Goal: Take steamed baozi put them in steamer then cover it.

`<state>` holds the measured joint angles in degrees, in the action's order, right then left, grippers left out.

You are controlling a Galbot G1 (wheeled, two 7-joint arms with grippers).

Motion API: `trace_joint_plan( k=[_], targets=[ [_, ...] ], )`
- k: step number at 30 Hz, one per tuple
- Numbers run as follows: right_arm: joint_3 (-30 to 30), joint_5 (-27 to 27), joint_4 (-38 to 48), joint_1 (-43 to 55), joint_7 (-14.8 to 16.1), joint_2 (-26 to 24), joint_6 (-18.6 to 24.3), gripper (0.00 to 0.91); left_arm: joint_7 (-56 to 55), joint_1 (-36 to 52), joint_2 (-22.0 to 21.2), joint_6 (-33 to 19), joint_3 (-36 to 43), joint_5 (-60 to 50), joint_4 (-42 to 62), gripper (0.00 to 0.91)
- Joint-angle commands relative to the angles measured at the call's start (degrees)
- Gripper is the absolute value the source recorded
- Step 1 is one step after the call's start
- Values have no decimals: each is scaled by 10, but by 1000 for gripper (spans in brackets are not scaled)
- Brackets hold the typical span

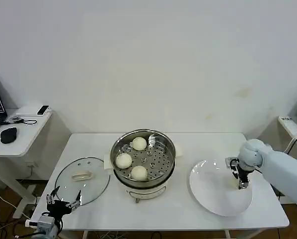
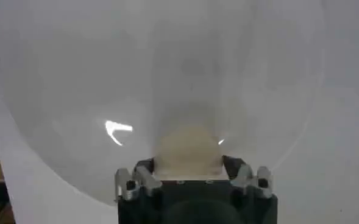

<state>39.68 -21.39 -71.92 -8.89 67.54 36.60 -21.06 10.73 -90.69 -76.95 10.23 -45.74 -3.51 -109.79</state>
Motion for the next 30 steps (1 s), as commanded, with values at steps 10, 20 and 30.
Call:
trace_joint_plan(
  k=[10,20,30],
  targets=[
    [53,157,-120,167,6,-49,-85,705,-10,12,3,-2,16,-10,-4,907],
    [154,309,-139,352,3,78,-144,715,-21,13,7,-7,10,-64,-15,907],
    [200,382,-34,433,0,241,-161,715,-19,11,8,-6,7,-50,-35,907]
  ],
)
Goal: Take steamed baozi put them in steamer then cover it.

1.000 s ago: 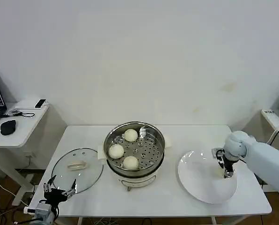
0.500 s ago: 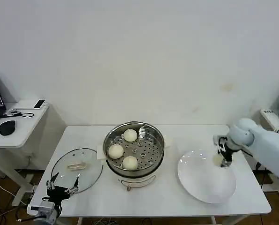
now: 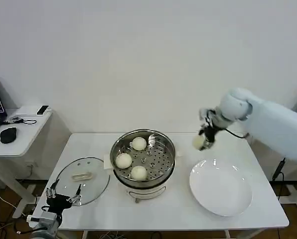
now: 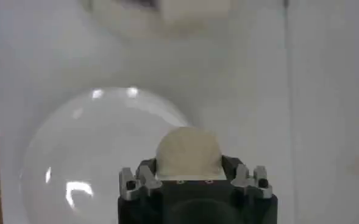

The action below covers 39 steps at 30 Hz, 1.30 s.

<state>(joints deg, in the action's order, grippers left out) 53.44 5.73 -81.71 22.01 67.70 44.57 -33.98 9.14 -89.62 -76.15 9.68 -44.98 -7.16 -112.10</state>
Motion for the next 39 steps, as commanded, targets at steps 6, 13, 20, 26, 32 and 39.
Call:
trace_joint_plan(
  k=[6,13,20,26,32,39],
  targets=[
    [88,117,118,113,-1,227,-29,715,-5,5,-3,-5,2,-18,-9,907],
    [114,115,142,87,-2,268,-31,715,-4,7,-4,-5,4,-15,-17,907],
    [132,110,144,60,-5,286,-33,715,-4,9,-6,-5,5,-14,-15,907],
    [143,100,146,42,-8,287,-33,715,-4,10,1,-6,-2,-10,-11,907],
    [149,79,145,29,-10,282,-30,715,-3,9,-1,-6,-1,-10,-10,907],
    [153,59,135,24,-12,270,-28,715,-3,9,1,-7,-1,-10,-8,907]
  ],
)
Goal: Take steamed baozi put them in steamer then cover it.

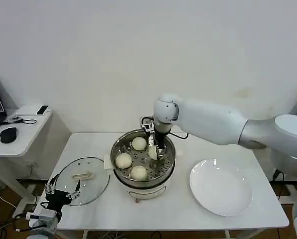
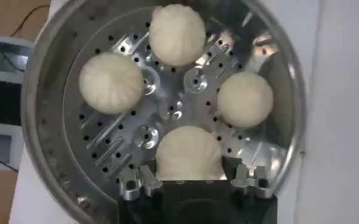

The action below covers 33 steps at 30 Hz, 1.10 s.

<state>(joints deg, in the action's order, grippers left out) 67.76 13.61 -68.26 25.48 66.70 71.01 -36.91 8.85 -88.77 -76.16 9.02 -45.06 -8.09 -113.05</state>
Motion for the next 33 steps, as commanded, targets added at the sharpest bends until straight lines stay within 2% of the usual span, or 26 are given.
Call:
trace_joint_plan(
  k=[1,6,7,10,15,19,22,25,27,29,30,31,32,33],
  targets=[
    [9,-22,0,-12,-4,3,1,715,0,0,1,0,0,-1,1,907],
    [10,-26,2,-15,-6,2,1,725,0,1,0,0,0,-1,2,907],
    [10,-26,2,-16,-8,2,1,907,0,0,0,0,0,-1,2,907],
    [8,-21,3,-19,-18,1,-2,907,0,-1,-1,0,0,-1,3,907],
    [4,-7,-1,-10,-16,-7,-5,907,0,-1,-2,-1,0,-1,4,907],
    [-13,3,-16,11,-15,-34,-1,907,0,-1,-4,0,0,-1,3,907],
    [-60,22,-36,18,-21,-76,3,907,2,-1,-6,0,-3,1,2,907],
    [-144,29,-59,13,-20,-133,10,907,4,-2,-5,0,-5,1,-1,907],
    [-196,77,-79,4,-38,-175,12,907,5,-3,-5,0,-6,1,-4,907],
    [-238,97,-94,-11,-72,-197,36,907,8,-5,-5,-1,-7,3,-8,907],
    [-282,107,-105,-33,-100,-216,65,907,8,-5,-5,-1,-7,6,-9,907],
    [-300,108,-111,-40,-111,-224,68,907,7,-3,-7,-4,-6,11,-8,907],
    [-340,111,-119,-58,-137,-240,83,907,6,0,-10,-8,-6,15,-4,907],
    [-354,112,-121,-67,-154,-246,91,907,5,4,-15,-10,-6,16,-2,907]
  ],
)
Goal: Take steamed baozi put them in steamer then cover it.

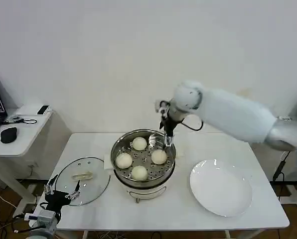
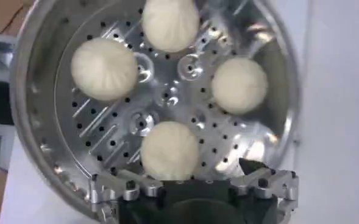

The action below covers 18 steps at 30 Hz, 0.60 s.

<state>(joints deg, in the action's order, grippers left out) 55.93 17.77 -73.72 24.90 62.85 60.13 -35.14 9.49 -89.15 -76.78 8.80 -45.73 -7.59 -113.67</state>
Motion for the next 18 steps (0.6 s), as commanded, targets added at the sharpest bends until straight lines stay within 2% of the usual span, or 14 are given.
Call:
trace_joint_plan(
  k=[1,2,3,4,6,8,9,10,11,12,15,18],
  targets=[
    [-274,105,-73,-87,-192,-151,110,907,-5,11,-20,-8,0,17,8,907],
    [-278,115,-75,-90,-223,-155,120,907,-6,11,-22,-7,0,20,8,907],
    [-307,141,-88,-113,-277,-168,149,907,-5,7,-23,-7,1,25,5,907],
    [-338,162,-104,-145,-314,-183,163,907,-3,2,-21,-8,2,29,0,907],
    [-388,180,-129,-192,-357,-202,179,907,0,-2,-19,-9,4,29,-7,907],
    [-472,189,-174,-282,-429,-226,186,907,2,-6,-17,-11,5,28,-9,907],
    [-495,195,-189,-297,-444,-236,186,907,5,-6,-17,-12,3,27,-9,907],
    [-541,213,-213,-334,-479,-250,192,907,9,-8,-15,-15,3,27,-8,907],
    [-562,217,-219,-374,-485,-255,194,907,9,-9,-14,-16,2,27,-9,907],
    [-621,215,-243,-439,-503,-255,194,907,10,-9,-15,-16,1,28,-10,907],
    [-751,212,-277,-572,-524,-242,199,907,11,-12,-15,-16,0,30,-15,907],
    [-846,197,-299,-699,-528,-204,214,907,11,-15,-19,-16,2,32,-23,907]
  ],
)
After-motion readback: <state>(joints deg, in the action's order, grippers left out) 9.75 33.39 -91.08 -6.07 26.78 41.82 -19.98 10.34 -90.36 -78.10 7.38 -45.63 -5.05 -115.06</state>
